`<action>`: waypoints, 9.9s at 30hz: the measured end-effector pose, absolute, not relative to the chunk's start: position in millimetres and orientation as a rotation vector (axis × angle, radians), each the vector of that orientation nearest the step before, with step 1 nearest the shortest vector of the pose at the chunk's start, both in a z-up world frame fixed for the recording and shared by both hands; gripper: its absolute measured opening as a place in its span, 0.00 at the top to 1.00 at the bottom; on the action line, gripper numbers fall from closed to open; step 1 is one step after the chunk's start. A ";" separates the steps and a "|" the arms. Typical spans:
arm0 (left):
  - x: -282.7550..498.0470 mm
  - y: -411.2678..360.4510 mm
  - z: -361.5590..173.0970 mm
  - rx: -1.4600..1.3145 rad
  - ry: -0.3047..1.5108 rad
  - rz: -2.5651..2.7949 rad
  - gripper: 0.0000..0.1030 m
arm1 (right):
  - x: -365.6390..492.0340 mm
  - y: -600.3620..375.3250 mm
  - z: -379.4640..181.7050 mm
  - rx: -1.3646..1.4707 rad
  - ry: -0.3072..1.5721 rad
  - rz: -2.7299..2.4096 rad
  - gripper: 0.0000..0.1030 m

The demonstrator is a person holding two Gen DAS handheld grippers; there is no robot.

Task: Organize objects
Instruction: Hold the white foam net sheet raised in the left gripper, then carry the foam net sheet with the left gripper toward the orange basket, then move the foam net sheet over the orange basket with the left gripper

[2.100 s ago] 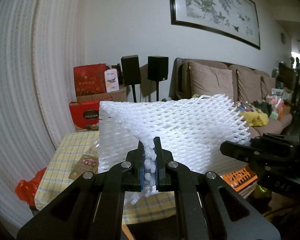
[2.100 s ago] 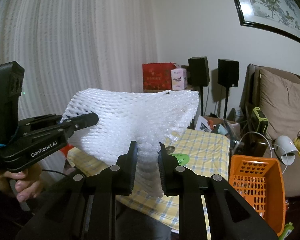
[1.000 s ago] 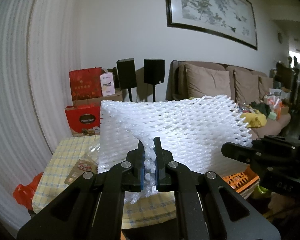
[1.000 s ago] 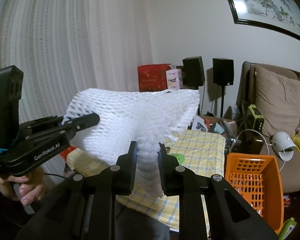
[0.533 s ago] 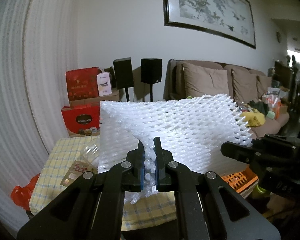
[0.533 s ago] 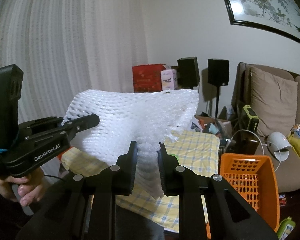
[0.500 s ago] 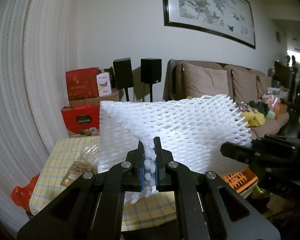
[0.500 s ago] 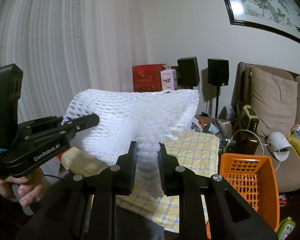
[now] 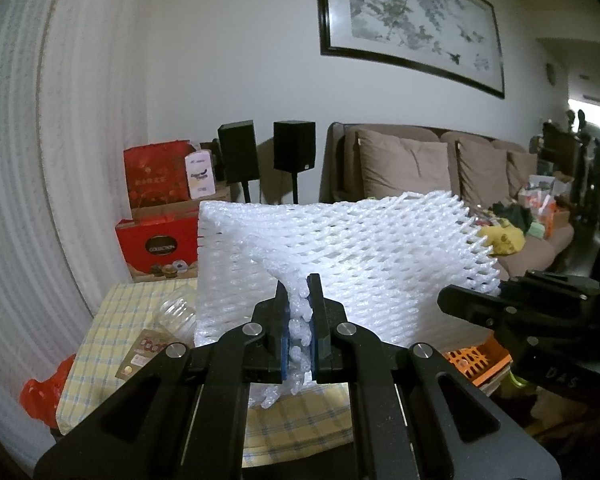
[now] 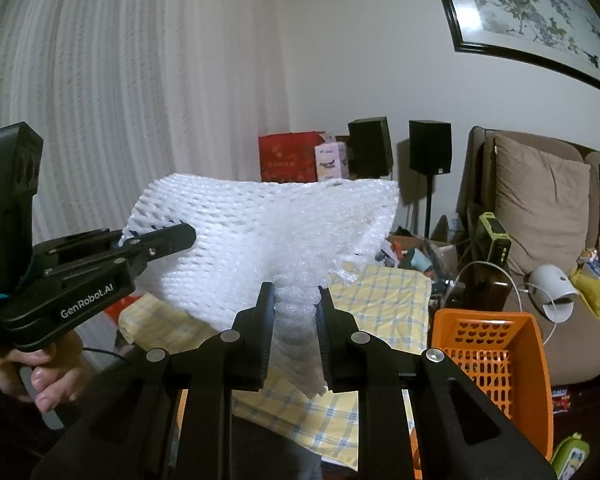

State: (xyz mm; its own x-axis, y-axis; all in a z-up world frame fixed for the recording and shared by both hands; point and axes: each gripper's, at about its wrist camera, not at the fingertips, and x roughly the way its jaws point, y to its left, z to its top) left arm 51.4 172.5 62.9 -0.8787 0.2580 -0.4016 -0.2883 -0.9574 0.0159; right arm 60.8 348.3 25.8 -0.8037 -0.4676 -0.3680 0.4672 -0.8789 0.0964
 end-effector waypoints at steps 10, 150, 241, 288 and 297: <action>52.6 183.1 66.2 -0.561 0.123 2.784 0.94 | 59.5 359.0 28.8 0.520 -0.014 -2.611 0.81; 44.2 273.7 81.0 -0.591 0.086 2.654 0.93 | 49.8 444.5 37.6 0.562 -0.013 -2.861 0.81; -28.4 346.0 9.0 -0.882 -0.064 2.504 0.93 | -3.4 506.3 -9.6 0.864 -0.011 -3.038 0.80; -47.2 379.8 -40.5 -0.986 0.023 2.500 0.93 | -24.4 524.1 -58.7 1.087 0.035 -3.046 0.80; -47.4 387.8 -47.1 -0.973 0.064 2.518 0.93 | -24.6 525.2 -59.8 1.087 0.040 -3.062 0.80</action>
State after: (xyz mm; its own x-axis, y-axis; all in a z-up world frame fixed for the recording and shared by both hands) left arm -47.4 387.8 -47.1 -0.6571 0.3822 -0.6497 -0.4145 -0.9031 -0.1120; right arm -24.6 525.2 -59.8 -0.7711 0.1092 -0.6273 -0.0928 -0.9939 -0.0590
